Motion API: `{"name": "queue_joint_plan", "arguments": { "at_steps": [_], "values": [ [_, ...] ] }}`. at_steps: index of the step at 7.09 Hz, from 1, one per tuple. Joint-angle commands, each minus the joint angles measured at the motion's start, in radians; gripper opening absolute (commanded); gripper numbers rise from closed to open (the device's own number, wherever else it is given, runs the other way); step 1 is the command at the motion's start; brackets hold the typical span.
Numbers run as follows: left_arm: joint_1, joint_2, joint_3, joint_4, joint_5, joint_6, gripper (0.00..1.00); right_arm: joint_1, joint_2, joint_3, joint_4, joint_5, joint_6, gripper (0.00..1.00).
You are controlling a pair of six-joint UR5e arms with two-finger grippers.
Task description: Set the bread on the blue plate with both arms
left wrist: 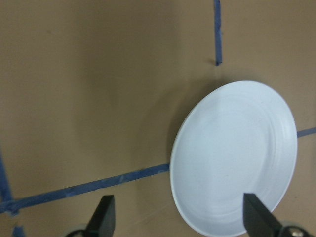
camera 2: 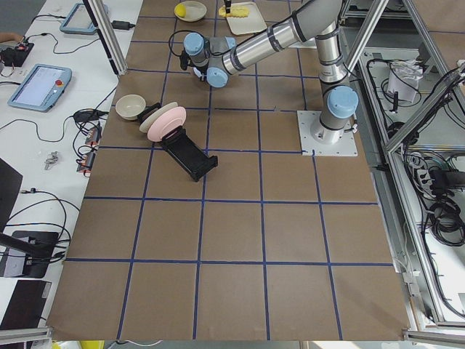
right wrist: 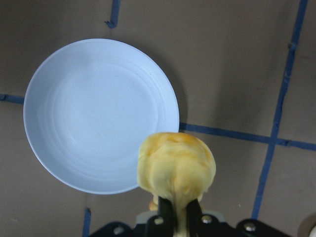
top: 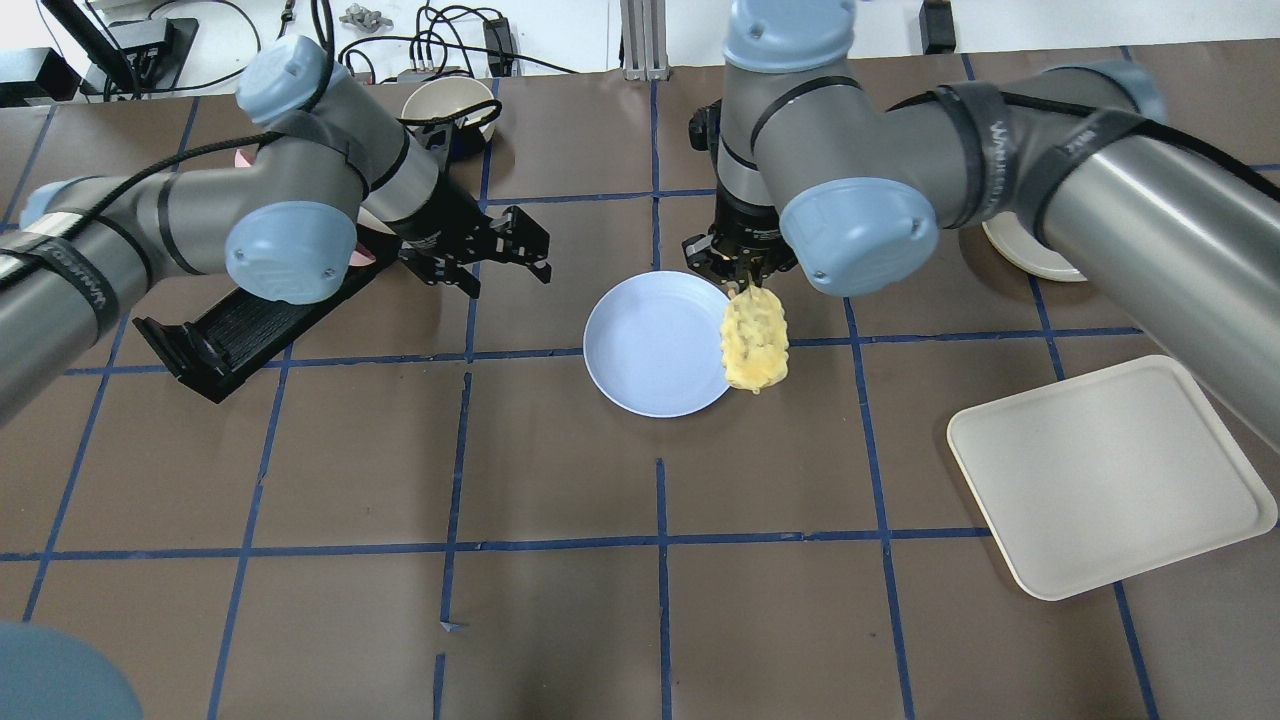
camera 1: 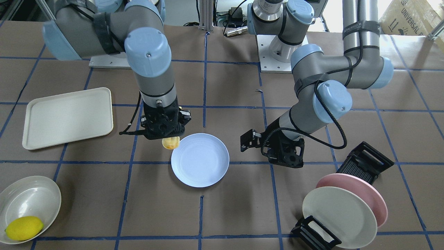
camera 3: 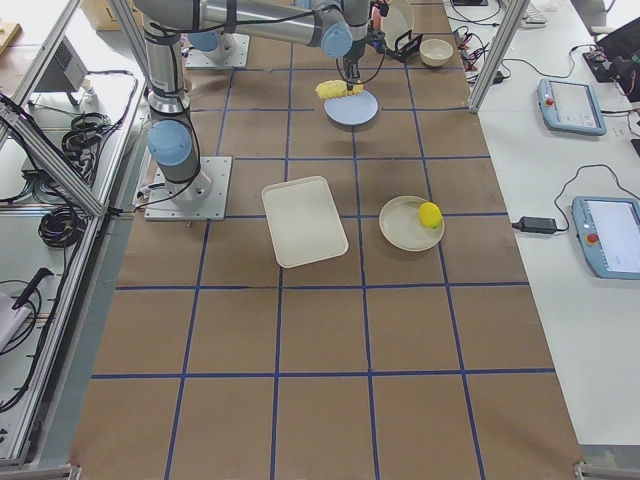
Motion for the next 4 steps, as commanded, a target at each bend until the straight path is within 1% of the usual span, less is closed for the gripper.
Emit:
{"name": "queue_joint_plan", "arguments": {
  "at_steps": [1,2,3,4],
  "values": [
    [0.01,0.128,0.055,-0.208,0.213,0.005,1.0,0.067,0.184,-0.137,-0.036,-0.002,0.092,0.12],
    [0.004,0.152,0.098,-0.286,0.261,0.005,1.0,0.119,0.242,-0.159,-0.096,-0.006,0.106,0.15],
    [-0.002,0.167,0.128,-0.337,0.264,0.005,1.0,0.15,0.27,-0.161,-0.142,-0.008,0.109,0.2],
    [-0.005,0.193,0.139,-0.353,0.266,0.005,1.0,0.153,0.277,-0.144,-0.144,-0.011,0.116,0.24]
  ]
}}
